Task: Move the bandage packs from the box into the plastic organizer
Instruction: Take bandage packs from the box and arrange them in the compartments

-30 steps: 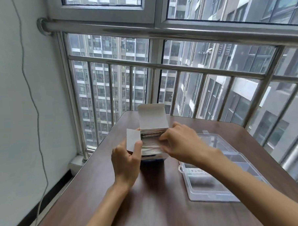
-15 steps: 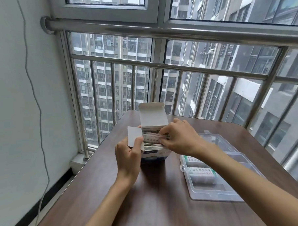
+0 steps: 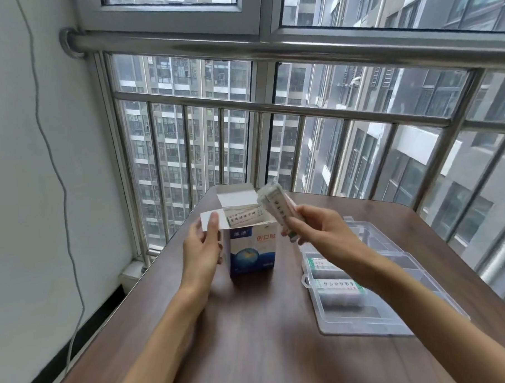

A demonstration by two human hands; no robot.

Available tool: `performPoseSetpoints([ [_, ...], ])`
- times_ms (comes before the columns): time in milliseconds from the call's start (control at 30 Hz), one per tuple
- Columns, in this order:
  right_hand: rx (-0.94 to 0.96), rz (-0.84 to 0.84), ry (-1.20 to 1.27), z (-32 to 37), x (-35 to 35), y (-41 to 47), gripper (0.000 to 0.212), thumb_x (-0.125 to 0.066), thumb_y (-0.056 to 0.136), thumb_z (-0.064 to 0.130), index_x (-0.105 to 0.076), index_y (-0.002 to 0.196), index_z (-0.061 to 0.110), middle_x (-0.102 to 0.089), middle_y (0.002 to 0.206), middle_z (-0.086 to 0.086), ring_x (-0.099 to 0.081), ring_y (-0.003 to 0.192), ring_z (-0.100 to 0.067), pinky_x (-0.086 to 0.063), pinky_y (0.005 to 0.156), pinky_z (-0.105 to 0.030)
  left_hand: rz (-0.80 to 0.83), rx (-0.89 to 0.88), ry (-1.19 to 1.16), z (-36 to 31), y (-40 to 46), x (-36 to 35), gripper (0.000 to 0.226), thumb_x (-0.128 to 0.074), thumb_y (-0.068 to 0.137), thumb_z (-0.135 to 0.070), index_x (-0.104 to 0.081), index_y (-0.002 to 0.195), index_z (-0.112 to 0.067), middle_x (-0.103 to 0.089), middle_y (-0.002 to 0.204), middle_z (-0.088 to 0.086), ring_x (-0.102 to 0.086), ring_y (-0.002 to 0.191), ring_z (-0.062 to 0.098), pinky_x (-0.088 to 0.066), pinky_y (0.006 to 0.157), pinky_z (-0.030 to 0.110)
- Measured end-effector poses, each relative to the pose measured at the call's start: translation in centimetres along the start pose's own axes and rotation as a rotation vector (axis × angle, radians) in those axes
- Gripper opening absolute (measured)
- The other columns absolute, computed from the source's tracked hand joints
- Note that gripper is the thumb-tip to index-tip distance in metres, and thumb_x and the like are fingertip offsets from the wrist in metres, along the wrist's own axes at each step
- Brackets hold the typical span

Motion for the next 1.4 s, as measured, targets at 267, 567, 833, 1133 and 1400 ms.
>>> performPoseSetpoints([
  [267,-0.129,-0.3,-0.001,-5.7,5.6,-6.3,0.018,-0.052,0.095,0.013,-0.061,0.097,0.027,-0.068,0.083,0.005,-0.062,0.071,0.005,-0.045,0.071,-0.016,-0.261,-0.584,0.061,-3.5,-4.1,-0.9,0.026,-0.066,0.088,-0.033,-0.042,0.087,-0.024,-0.042,0.06,-0.006,-0.041,0.052,0.006,-0.04,0.055,0.024],
  [567,-0.134,-0.398,0.015,-7.5,6.6,-6.6,0.013,-0.055,0.093,0.011,-0.062,0.102,0.019,-0.067,0.084,0.008,-0.063,0.068,0.008,-0.046,0.067,-0.008,0.696,-0.695,0.788,0.9,-8.2,-8.0,0.039,-0.061,0.062,-0.079,-0.054,0.069,-0.042,-0.047,0.058,-0.018,-0.044,0.054,0.002,-0.027,0.051,0.012],
  [833,-0.178,-0.379,0.11,-7.3,6.2,-6.3,0.018,-0.054,0.095,0.016,-0.058,0.111,0.022,-0.068,0.088,0.005,-0.062,0.072,0.01,-0.045,0.068,-0.004,0.659,-0.658,0.889,1.3,-7.3,-7.3,0.046,-0.059,0.063,-0.081,-0.06,0.074,-0.036,-0.045,0.056,-0.011,-0.043,0.055,0.007,-0.029,0.05,0.015],
  [1133,-0.272,-0.119,0.721,-6.1,4.7,-7.1,0.02,-0.055,0.085,0.01,-0.06,0.104,0.008,-0.063,0.067,0.003,-0.056,0.059,-0.005,-0.047,0.056,-0.014,0.83,0.017,0.259,-1.9,-6.3,-10.9,0.049,-0.059,0.078,-0.05,-0.063,0.116,-0.019,-0.054,0.073,-0.005,-0.04,0.047,0.001,-0.03,0.042,0.01],
  [1400,-0.329,-0.208,0.515,-5.9,3.7,-7.6,0.018,-0.052,0.094,0.016,-0.059,0.101,0.001,-0.072,0.072,-0.007,-0.067,0.055,-0.014,-0.045,0.045,-0.014,0.592,-0.072,0.041,-1.0,-7.1,-11.4,0.014,-0.06,0.091,-0.011,-0.07,0.089,-0.003,-0.062,0.051,-0.01,-0.049,0.039,-0.004,-0.032,0.043,0.003],
])
Point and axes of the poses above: each hand's wrist, its own y-axis towards the middle knuckle, its own x-axis out of the back of the hand, z = x × y, the point moved 4 cm from there along y, towards the middle knuckle
